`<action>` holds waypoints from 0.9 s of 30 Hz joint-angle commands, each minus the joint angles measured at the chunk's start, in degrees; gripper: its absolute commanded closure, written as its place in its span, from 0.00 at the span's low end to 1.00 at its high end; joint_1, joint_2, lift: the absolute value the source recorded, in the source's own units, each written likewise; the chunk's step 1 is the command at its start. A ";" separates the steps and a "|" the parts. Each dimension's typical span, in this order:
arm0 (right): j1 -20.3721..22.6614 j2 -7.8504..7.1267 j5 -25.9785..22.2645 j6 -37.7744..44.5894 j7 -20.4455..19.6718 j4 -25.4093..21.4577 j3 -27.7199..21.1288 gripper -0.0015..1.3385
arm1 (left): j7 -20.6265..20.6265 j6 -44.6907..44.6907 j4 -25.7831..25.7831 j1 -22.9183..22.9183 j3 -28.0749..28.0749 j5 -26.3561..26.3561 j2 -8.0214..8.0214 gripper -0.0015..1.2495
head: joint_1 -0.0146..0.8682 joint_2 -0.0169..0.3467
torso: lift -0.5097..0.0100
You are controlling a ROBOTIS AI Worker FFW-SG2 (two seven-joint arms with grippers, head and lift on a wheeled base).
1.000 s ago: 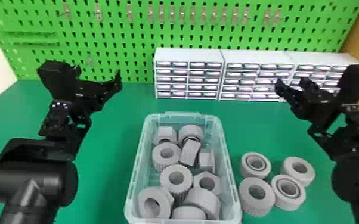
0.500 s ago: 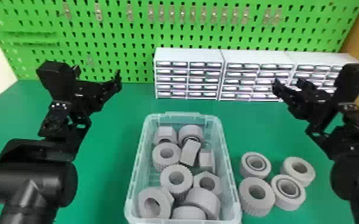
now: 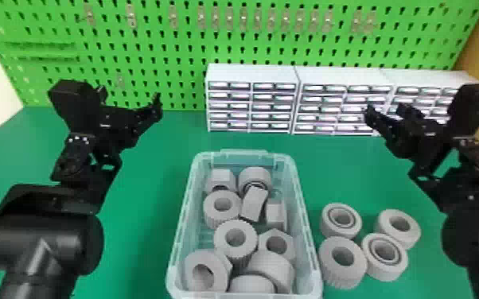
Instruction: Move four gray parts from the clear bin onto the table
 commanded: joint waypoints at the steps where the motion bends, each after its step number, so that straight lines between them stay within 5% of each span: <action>1: -0.17 0.01 0.00 0.00 0.00 0.00 0.26 0.38 | 0.00 0.02 -0.03 -0.06 -0.03 0.00 -0.07 0.10 | 0.78 0.14 | 0.89; 27: 0.27 -0.43 -0.35 0.00 0.00 0.00 0.09 0.38 | 1.06 0.64 0.06 0.11 -1.08 -0.09 -0.07 0.10 | 0.78 0.14 | 0.89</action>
